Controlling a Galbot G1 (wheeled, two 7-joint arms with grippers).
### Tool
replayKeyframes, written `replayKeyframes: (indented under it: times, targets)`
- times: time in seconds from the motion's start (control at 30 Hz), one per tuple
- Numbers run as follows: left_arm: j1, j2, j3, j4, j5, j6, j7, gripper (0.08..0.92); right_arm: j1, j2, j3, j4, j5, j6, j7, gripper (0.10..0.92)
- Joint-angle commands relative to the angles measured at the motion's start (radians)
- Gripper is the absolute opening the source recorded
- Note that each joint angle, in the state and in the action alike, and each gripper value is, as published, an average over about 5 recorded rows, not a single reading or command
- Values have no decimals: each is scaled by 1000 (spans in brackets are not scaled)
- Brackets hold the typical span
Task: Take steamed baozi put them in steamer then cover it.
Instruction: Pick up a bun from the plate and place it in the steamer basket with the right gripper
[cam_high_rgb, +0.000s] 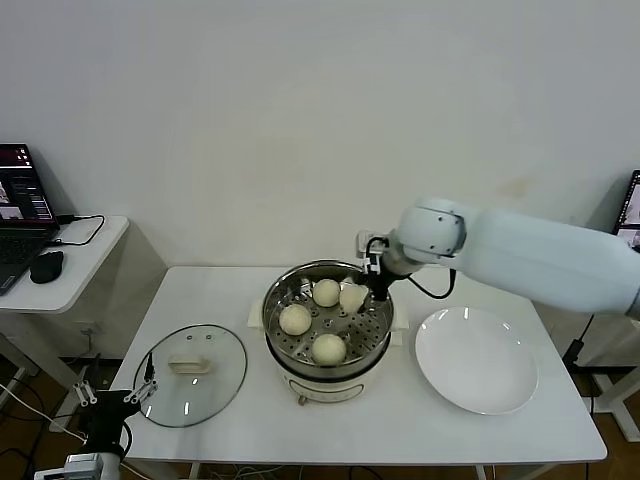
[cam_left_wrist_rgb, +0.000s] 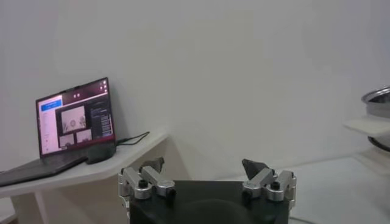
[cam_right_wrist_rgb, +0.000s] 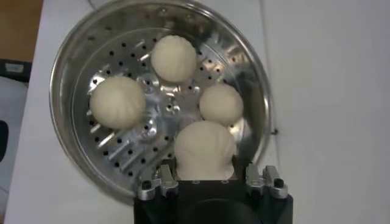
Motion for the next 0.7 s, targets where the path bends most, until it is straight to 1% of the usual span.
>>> replayKeyframes:
  times: [0.03,0.4,0.47,0.63,0.7]
  targets:
    - [2,2,-2,5,1,-7,0,823,-66,76,-39,-74,-39,-32,35,590]
    - [0,0,-1,11,6,-14,-1,823,-90,56,-8,-68,-52,-29,53,599]
    - [0,0,0,11,8,-14,-1,823,-86,49,6,-59,-46,-29,53,629]
    - [1,1,0,15,13,-14,-3,823,-47,19,48,-16,-32,-29,43,764]
    - [0,2,0,17,13,-15,-3,823,-29,-4,70,14,-26,-29,38,798]
